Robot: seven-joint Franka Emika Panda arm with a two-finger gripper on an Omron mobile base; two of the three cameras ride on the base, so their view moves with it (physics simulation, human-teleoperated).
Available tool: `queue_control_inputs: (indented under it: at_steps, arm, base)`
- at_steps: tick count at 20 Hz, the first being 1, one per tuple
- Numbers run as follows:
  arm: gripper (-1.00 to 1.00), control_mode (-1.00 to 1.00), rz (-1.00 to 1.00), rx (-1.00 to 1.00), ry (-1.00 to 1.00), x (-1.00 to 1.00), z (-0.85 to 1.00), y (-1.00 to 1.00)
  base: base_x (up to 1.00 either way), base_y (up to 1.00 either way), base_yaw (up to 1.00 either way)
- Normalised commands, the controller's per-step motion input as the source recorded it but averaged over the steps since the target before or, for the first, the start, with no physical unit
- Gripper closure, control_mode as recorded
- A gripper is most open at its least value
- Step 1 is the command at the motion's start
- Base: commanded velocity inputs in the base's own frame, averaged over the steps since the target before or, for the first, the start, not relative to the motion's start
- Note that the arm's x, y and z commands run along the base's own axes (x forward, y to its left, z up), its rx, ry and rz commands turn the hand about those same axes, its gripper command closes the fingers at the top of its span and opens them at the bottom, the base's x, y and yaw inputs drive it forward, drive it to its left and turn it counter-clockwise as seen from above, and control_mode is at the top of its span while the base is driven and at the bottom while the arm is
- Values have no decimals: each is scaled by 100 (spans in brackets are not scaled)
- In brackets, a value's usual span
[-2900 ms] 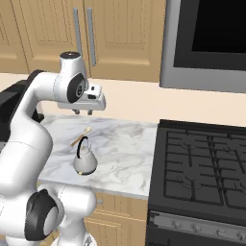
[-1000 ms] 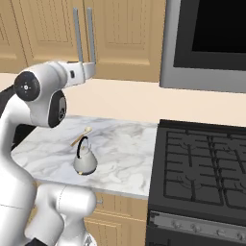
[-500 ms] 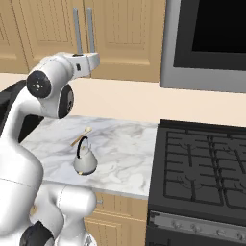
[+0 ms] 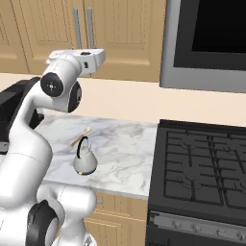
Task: Pick the pan from the cabinet and place it on the stove. Then turn on the stove burner for the pan.
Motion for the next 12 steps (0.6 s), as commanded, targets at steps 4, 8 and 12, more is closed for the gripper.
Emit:
queue_control_inputs:
  at_steps: [4,8,12]
  arm:
    - [-100,-100,0,4,-10,34,0,-16]
    - [-100,-100,0,3,-8,40,0,-2]
    - [-100,-100,0,0,-7,32,0,0]
  base:
    - [0,0,0]
    - [0,0,0]
    - [0,0,0]
